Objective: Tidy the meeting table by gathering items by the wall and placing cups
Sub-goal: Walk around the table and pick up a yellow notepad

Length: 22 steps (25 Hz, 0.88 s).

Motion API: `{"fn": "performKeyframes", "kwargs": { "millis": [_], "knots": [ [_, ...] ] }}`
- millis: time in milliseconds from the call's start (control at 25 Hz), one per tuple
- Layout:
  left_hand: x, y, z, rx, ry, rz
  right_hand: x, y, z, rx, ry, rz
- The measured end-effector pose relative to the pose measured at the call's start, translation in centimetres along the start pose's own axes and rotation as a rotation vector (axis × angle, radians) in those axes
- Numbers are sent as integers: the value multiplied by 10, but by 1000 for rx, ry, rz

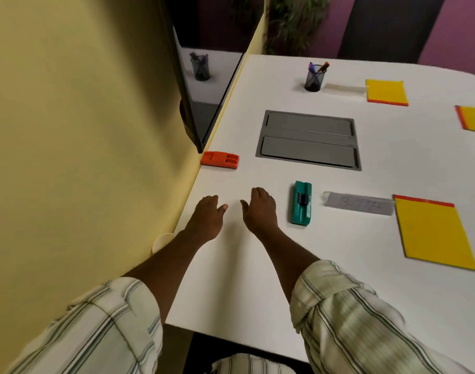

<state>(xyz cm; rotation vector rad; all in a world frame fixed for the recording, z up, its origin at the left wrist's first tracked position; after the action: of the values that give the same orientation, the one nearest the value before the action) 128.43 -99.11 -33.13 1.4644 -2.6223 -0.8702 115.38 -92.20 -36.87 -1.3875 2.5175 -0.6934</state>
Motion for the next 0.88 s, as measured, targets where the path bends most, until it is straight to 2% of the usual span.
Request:
{"fn": "performKeyframes", "kwargs": {
  "millis": [200, 440, 640, 880],
  "knots": [
    [-74, -12, -1, -24, 40, 98, -87, -29, -30, -17, 121, 32],
    [-167, 1, 8, -102, 49, 168, -216, -40, -49, -159, 40, 93],
    [-234, 61, 17, -208, 94, 220, -295, -22, -98, -223, 55, 164],
    [-304, 151, 47, -366, 84, 336, -358, 5, -173, -239, 172, 214]
  ]
}}
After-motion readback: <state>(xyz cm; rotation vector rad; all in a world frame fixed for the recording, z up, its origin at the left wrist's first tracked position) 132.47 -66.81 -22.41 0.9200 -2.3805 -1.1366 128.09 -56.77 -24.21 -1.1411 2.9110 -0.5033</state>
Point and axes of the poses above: each hand's wrist, its own x-axis towards the middle knuckle, its own z-axis out of the palm, y = z × x, the point moved 6 cm from there along x, towards the middle knuckle, and after that the axes turned 6 degrees about -z, right-handed, at the moved point
